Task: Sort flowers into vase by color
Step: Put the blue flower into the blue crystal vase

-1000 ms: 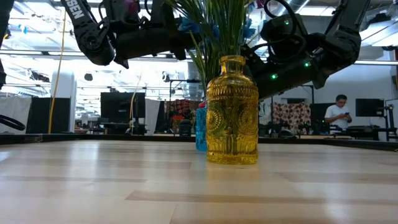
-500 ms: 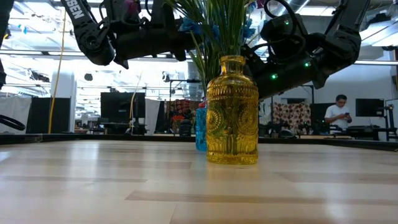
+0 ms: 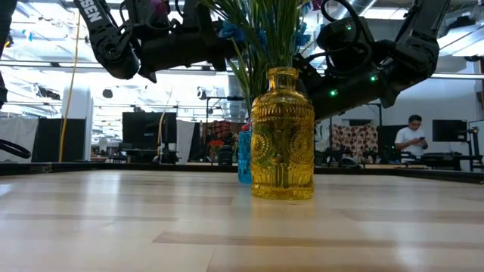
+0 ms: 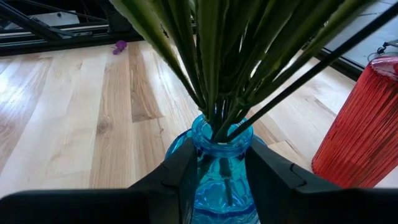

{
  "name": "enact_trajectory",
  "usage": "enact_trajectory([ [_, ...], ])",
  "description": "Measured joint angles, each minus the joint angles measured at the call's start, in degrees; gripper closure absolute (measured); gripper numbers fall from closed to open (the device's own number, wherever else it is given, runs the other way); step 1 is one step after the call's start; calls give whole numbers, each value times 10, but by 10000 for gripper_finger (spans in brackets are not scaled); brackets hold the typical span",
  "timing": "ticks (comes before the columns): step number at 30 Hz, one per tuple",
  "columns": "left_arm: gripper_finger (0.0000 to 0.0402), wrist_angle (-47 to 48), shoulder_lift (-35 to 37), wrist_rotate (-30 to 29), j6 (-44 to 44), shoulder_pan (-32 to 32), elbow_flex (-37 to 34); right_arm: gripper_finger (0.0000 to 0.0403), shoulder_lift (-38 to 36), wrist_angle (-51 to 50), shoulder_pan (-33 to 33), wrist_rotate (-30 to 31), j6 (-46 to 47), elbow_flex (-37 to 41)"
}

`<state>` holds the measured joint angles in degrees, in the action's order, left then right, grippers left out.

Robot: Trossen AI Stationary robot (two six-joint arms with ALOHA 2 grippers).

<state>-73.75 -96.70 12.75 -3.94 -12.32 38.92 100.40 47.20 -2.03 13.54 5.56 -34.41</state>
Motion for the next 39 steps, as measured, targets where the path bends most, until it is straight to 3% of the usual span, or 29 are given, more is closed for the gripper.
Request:
enact_trajectory([
  [11,401,-32,1,-1,2,0,0,253,0,11,0,0,0,0],
  [39,401,-27,1,-152,-1,41,-8,253,2,28,0,13,0,1],
])
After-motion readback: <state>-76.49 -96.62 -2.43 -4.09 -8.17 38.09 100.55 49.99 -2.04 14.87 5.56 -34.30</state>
